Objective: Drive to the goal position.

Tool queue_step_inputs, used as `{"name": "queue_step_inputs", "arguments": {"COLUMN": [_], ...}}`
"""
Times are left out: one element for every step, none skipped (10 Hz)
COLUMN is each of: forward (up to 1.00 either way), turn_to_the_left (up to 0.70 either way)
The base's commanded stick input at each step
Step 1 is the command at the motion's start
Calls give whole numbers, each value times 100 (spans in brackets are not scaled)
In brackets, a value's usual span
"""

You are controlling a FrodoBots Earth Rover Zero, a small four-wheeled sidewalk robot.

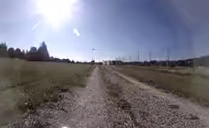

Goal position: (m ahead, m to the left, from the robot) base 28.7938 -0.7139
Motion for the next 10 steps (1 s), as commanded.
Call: {"name": "queue_step_inputs", "arguments": {"forward": [50, 50, 50, 50, 50, 50, 50, 50, 50, 50], "turn_to_the_left": [0, 0, 0, 0, 0, 0, 0, 0, 0, 0]}}
